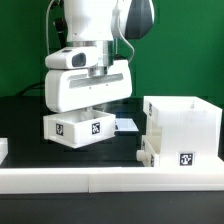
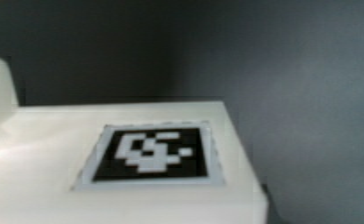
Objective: Assemble drawer
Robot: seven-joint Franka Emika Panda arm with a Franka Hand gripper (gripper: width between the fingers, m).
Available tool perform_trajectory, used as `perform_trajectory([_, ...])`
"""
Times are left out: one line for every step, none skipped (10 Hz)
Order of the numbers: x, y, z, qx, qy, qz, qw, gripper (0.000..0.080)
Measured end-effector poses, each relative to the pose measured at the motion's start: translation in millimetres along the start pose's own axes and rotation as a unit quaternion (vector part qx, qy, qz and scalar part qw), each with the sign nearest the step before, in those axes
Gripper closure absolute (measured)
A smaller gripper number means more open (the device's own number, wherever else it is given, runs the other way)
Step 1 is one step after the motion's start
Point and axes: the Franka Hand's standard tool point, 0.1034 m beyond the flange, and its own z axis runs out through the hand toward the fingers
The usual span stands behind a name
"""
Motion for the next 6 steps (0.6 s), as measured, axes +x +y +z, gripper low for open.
perform_trajectory([-1.4,-0.2,1.0,0.001,-0.001,-0.001,1.000,0.0758])
perform_trajectory([-1.7,-0.4,1.6,0.001,-0.001,-0.016,1.000,0.0758])
perform_trajectory([-2.4,0.0,1.8,0.001,-0.002,-0.058,0.998,0.0758])
perform_trajectory([-2.7,0.0,2.2,0.001,-0.002,-0.078,0.997,0.0758])
perform_trajectory([-2.0,1.7,1.4,0.003,-0.008,-0.155,0.988,0.0758])
perform_trajectory([2.0,4.4,-0.9,0.008,-0.014,-0.200,0.980,0.0758])
